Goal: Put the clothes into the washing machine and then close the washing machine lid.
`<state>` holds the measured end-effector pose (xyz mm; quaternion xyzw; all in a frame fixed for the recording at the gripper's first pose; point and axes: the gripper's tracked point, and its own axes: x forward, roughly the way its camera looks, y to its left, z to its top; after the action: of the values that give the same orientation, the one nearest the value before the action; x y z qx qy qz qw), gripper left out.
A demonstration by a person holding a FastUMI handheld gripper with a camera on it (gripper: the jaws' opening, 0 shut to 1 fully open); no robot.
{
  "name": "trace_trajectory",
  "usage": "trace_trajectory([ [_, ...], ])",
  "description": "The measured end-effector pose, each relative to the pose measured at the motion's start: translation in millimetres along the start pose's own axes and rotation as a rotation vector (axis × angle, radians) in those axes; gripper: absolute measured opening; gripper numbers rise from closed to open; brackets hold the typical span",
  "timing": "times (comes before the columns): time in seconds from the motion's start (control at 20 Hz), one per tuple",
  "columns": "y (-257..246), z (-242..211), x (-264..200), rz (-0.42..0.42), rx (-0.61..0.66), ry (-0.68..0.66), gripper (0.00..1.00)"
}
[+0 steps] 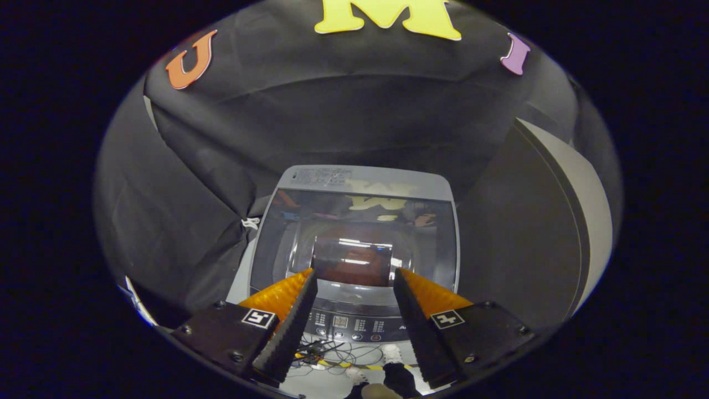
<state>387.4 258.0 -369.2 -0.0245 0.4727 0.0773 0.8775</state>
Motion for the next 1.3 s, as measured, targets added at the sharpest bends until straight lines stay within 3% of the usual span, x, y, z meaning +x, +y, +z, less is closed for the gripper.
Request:
trace_trajectory([
  [0.45,-11.9,17.9,-86.5,-0.004,0.011,-0.163,0.87],
  [0.95,-68.2,7.4,-270.7,-0.019,0.065,-0.489,0.87],
  [1.3,-130.1,-12.1,-422.1,-0.087,0.04,-0.806,0.97],
])
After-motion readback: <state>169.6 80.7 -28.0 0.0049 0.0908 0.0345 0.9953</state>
